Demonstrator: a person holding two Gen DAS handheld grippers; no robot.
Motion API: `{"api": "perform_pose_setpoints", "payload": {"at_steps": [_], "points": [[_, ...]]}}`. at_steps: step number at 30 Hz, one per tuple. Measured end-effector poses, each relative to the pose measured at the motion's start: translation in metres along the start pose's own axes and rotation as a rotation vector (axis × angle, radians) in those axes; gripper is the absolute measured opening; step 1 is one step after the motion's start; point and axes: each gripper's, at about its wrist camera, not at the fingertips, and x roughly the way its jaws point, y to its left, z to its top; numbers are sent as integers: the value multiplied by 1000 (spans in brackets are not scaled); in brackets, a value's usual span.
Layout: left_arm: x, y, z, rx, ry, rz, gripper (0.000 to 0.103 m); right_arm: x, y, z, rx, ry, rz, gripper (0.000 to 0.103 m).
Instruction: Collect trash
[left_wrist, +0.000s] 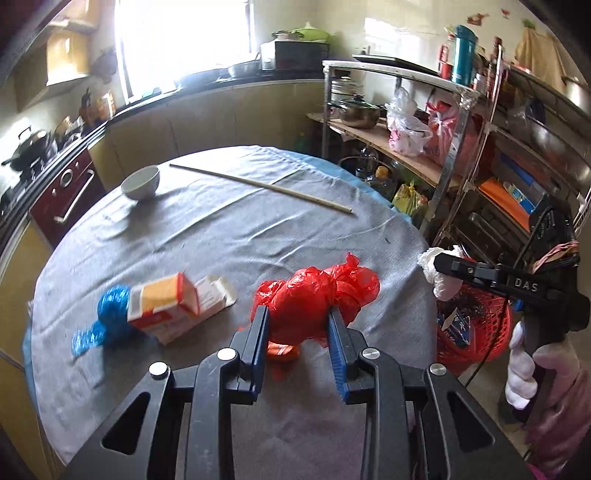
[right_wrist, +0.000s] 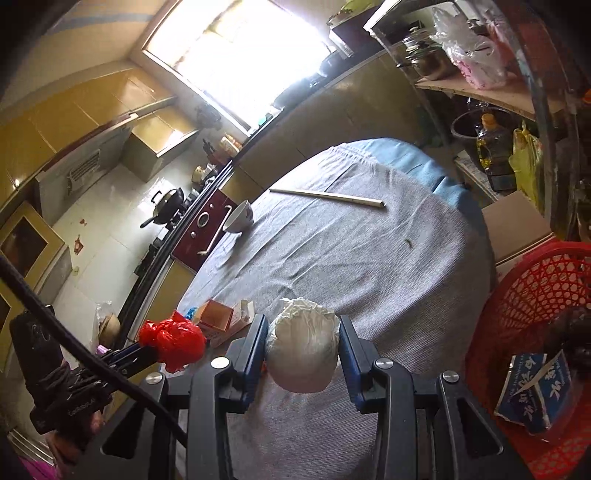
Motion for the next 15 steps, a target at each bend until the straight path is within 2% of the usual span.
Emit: {"api": "perform_pose_setpoints", "payload": {"at_steps": [15], "points": [[27,-76,31,183,-3,-14,32,-64,-47,12,68,-135,-85,40]]}}
